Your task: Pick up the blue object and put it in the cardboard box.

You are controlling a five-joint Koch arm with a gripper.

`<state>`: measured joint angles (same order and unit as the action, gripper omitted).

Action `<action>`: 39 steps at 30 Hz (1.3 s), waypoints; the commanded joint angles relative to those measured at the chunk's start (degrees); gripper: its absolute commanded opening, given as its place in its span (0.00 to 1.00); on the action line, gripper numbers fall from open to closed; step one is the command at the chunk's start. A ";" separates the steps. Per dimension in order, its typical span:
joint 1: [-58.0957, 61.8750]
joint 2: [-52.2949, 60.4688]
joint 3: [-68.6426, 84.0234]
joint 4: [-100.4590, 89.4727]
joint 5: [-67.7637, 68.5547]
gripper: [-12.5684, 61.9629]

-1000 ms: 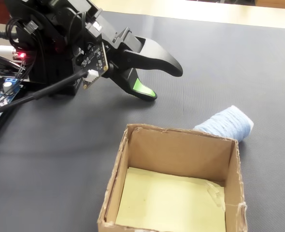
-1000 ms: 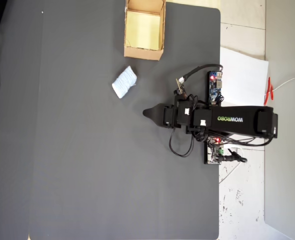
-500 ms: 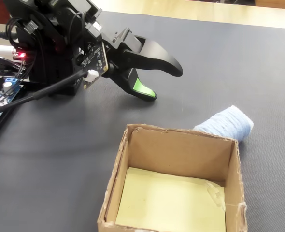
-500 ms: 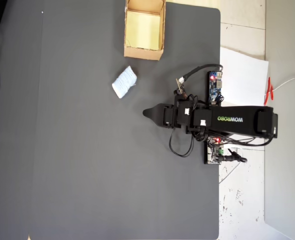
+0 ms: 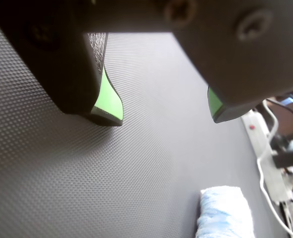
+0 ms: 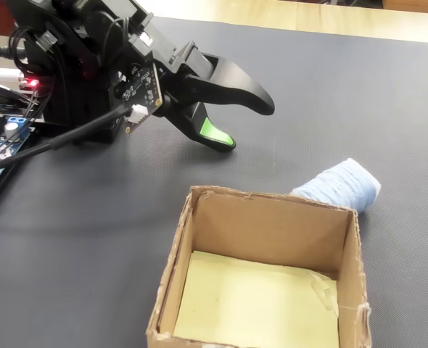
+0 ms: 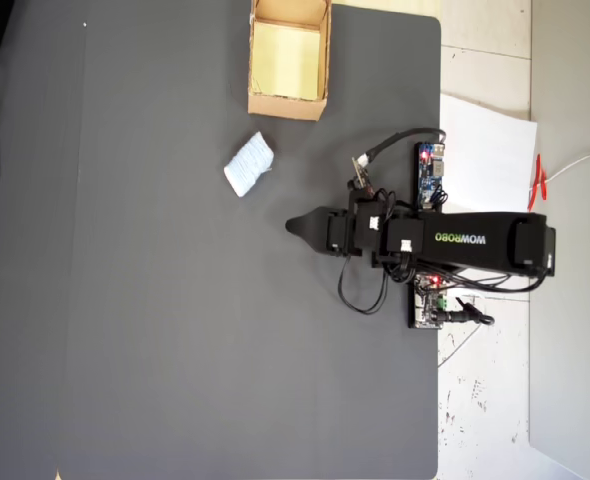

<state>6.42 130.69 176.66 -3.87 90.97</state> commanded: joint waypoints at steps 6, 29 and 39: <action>0.00 4.75 2.02 5.19 -1.23 0.63; 0.53 2.72 -8.00 -3.52 -5.98 0.62; 3.87 -4.39 -21.27 0.18 -12.13 0.62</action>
<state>9.84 127.09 160.49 -3.60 79.89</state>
